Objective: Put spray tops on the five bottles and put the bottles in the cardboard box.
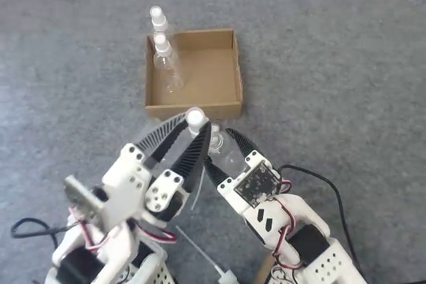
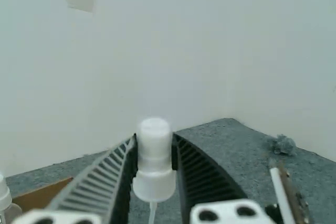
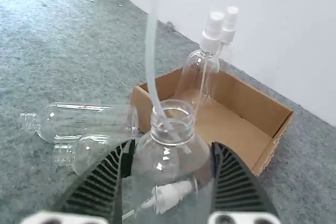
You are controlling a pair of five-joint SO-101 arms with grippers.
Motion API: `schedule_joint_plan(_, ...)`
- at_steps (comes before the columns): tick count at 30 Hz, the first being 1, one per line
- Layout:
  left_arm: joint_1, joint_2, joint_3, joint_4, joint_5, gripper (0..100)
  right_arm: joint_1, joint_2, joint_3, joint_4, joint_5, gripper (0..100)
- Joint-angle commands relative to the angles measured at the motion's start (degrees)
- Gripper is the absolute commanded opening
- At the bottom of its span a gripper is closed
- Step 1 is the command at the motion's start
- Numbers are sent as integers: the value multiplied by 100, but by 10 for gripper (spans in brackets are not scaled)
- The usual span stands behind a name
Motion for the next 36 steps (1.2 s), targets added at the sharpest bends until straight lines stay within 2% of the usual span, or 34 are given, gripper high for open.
schedule_joint_plan(1,35,18,198,-352,-62,12,-22,-92,105,-171,79,76)
schedule_joint_plan(26,35,9,1112,-475,-88,14,365,-101,-18,-110,35,76)
schedule_joint_plan(36,35,9,1851,-1336,-88,15,365,-101,-448,549,35,76)
